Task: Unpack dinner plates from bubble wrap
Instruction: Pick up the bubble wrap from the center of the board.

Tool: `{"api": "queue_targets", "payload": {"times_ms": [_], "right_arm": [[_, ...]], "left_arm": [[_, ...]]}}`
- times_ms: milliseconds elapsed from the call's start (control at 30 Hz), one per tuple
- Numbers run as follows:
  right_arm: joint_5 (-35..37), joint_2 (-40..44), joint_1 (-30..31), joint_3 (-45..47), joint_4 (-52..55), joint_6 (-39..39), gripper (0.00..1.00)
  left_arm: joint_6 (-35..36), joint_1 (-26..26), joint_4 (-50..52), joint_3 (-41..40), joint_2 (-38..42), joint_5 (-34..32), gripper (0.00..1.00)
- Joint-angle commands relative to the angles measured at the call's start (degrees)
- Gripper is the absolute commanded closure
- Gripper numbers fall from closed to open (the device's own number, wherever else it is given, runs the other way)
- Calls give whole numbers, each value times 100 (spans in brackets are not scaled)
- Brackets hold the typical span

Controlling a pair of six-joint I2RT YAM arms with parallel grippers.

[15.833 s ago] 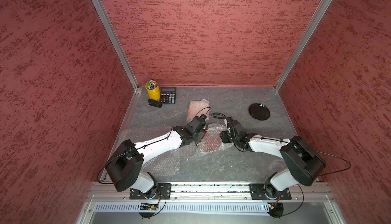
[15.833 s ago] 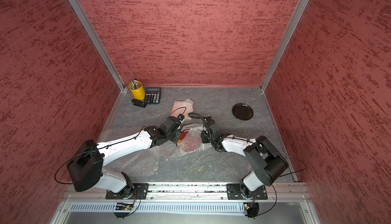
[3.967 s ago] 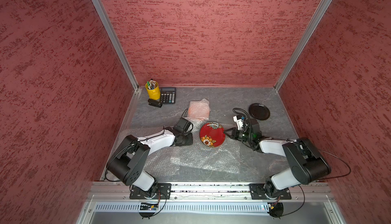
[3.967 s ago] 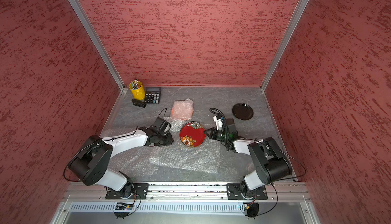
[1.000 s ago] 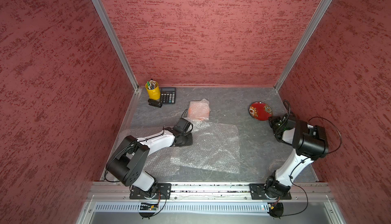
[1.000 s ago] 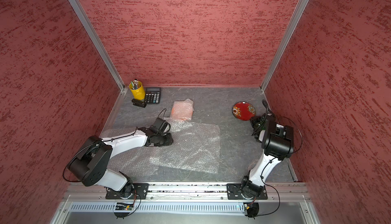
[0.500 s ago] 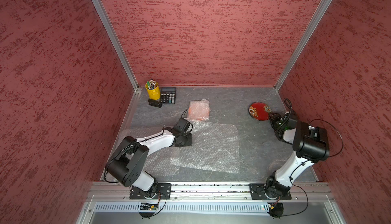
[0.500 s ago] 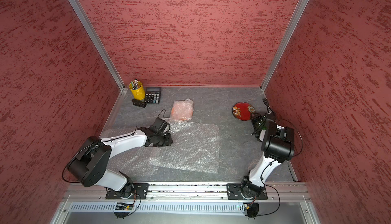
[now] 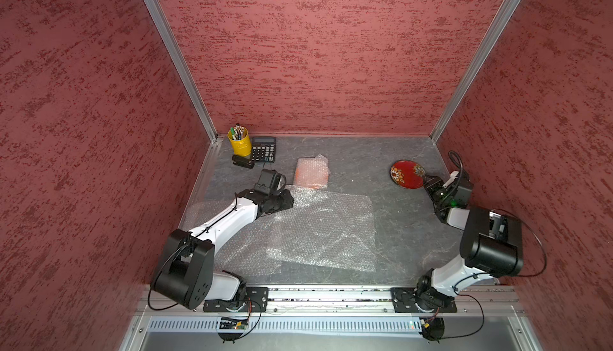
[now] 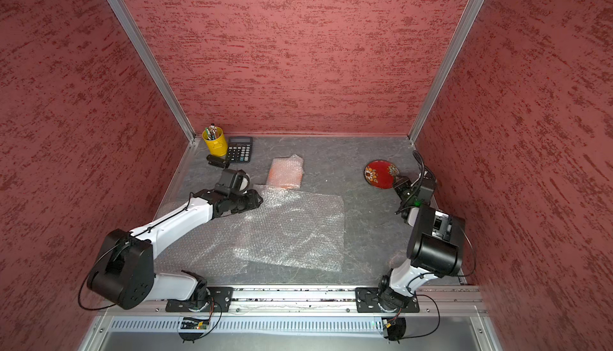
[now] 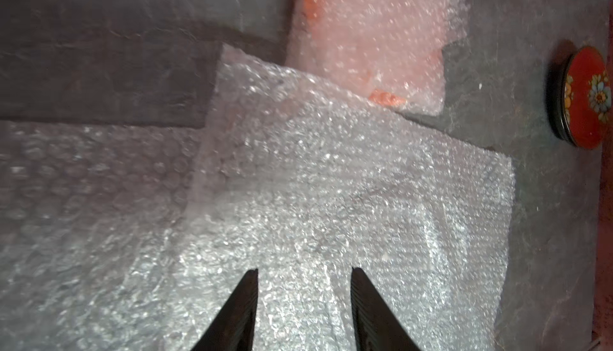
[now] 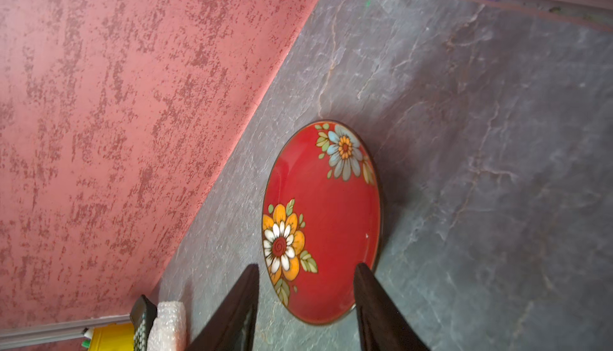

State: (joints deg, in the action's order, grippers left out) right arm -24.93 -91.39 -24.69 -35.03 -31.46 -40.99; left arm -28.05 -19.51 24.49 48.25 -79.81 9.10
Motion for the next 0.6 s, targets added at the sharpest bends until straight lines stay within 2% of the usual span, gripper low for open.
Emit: {"api": "queue_targets", "payload": {"times_ms": [0, 233, 567], "right_arm": [[9, 352, 73, 108, 352, 400, 51], [-161, 786, 255, 316, 719, 583, 51], [-166, 1365, 538, 409, 1066, 627, 51]], "left_arm": [[315, 246, -4, 214, -163, 30, 52], [682, 525, -45, 589, -820, -172, 49], [1003, 694, -216, 1104, -1830, 241, 49]]}}
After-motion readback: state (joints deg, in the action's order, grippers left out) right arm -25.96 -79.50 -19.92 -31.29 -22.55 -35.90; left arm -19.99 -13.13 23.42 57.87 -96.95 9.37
